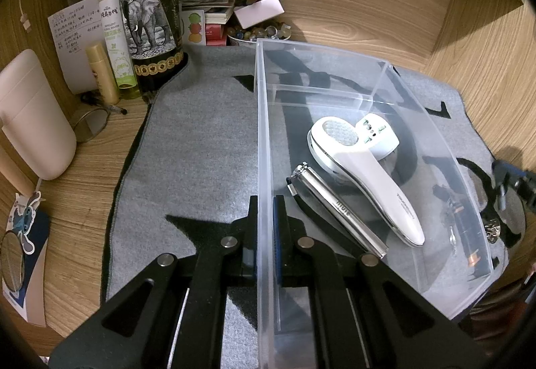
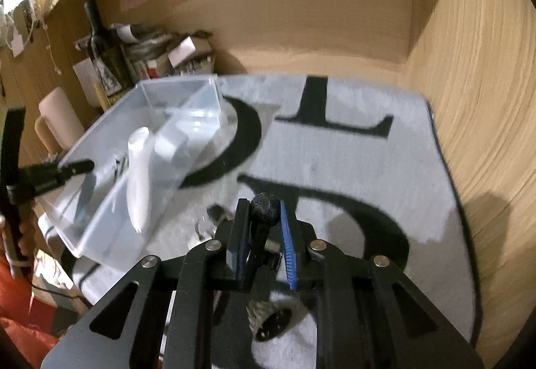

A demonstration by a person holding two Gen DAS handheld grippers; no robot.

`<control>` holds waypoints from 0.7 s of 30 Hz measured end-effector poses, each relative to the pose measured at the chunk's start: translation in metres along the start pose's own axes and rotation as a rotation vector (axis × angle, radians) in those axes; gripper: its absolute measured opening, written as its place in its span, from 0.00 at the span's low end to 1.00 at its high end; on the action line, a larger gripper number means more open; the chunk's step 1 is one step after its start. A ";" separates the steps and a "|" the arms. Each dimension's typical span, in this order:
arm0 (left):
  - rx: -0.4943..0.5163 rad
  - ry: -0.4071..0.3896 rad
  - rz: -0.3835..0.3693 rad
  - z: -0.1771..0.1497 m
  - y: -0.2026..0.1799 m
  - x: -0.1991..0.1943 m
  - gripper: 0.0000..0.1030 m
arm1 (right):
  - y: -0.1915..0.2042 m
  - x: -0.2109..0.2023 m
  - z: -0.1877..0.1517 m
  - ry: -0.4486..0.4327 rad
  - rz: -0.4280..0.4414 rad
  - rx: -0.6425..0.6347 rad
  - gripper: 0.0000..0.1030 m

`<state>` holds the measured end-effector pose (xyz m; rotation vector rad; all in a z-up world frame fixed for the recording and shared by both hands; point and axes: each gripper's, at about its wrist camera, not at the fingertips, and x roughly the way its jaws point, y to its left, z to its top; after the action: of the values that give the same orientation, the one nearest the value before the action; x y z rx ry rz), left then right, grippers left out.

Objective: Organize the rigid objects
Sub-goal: 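Grasp the small black object beside the keys with the right gripper, then carry the small black object into the clear box and open the right gripper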

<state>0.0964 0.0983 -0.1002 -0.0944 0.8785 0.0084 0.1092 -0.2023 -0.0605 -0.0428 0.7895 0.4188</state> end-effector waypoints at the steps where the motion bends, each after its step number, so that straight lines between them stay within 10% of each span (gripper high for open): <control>1: 0.000 0.000 0.001 0.000 0.000 0.000 0.05 | 0.002 -0.002 0.004 -0.013 0.004 -0.003 0.16; 21: -0.006 -0.006 -0.024 0.001 0.000 0.000 0.05 | 0.110 0.018 0.051 -0.078 0.210 -0.231 0.16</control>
<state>0.0968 0.0985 -0.0994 -0.1103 0.8714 -0.0116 0.1135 -0.0854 -0.0241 -0.1591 0.6675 0.7056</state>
